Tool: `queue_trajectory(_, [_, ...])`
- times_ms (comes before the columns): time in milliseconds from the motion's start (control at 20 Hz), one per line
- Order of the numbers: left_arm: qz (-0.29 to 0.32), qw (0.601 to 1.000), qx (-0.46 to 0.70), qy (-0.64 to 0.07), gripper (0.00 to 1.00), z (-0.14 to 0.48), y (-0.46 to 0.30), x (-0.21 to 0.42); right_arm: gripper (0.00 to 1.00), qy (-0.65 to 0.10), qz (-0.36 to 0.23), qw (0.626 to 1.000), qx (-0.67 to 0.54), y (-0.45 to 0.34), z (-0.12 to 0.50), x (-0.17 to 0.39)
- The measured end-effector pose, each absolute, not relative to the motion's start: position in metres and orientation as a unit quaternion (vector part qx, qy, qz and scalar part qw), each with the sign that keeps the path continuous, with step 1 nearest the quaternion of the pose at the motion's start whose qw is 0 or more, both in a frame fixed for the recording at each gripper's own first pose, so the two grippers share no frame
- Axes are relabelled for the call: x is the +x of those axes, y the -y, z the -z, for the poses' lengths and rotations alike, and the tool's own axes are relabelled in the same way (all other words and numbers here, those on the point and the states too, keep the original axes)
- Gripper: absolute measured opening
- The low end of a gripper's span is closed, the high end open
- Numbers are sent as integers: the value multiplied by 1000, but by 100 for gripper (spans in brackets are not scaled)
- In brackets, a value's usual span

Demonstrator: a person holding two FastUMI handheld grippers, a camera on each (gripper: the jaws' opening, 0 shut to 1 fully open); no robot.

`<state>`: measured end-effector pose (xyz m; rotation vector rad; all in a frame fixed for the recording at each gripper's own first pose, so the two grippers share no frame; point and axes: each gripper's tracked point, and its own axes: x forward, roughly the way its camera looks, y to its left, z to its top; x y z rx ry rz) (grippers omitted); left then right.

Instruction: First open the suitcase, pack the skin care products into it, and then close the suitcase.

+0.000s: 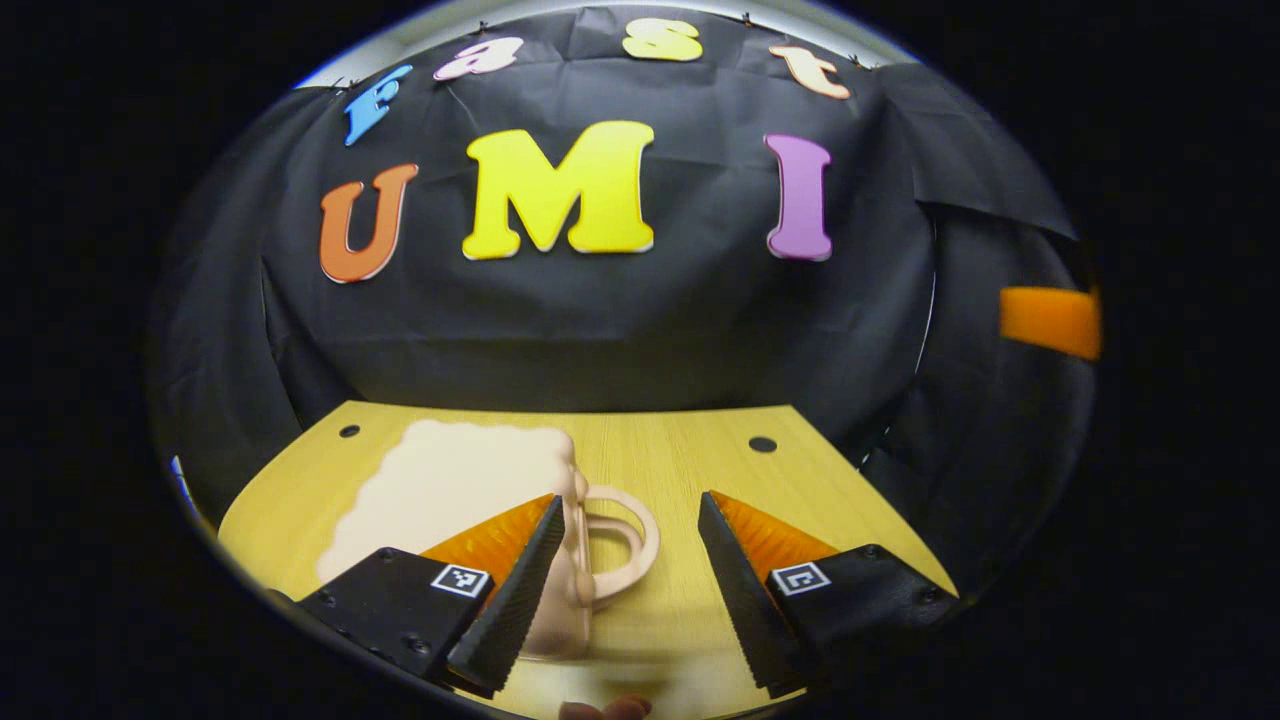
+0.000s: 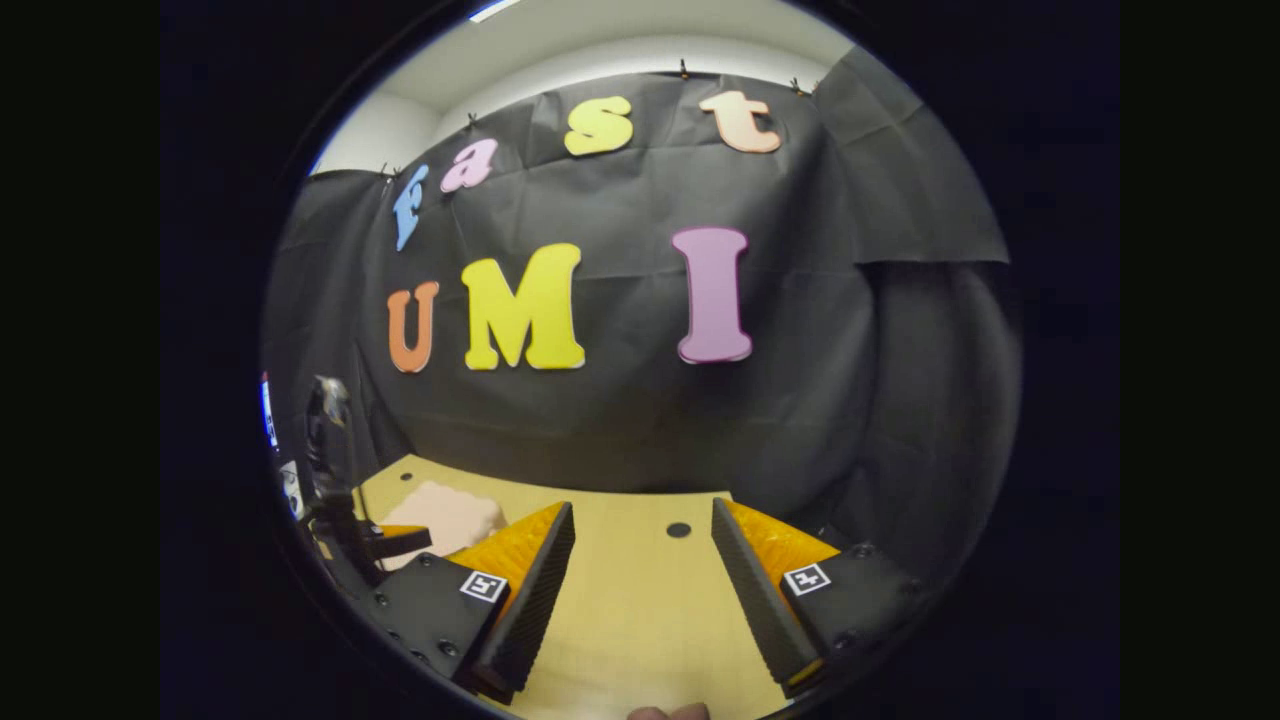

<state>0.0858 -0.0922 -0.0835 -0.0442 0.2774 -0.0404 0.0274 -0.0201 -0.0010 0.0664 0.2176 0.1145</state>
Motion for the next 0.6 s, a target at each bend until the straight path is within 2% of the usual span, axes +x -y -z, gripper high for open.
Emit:
queue_trajectory(100, [11, 995, -23, -99, 92, 42, 77, 80, 82, -82, -64, 994, 34, 4, -15, 33])
queue_trajectory(250, [-1, 999, -22, -40, 92, -12, 54, 79, 81, -47, -72, 996, 27, -17, -39, 37])
queue_trajectory(300, [-2, 999, -23, -24, 99, -26, 49, 78, 82, -36, -76, 996, 25, -25, -48, 37])
queue_trajectory(350, [-5, 1000, -26, -12, 92, -38, 45, 77, 82, -27, -76, 996, 22, -30, -54, 38])
queue_trajectory(600, [-13, 998, -42, 43, 92, -78, 34, 65, 81, 18, -46, 999, 14, -35, -82, 36])
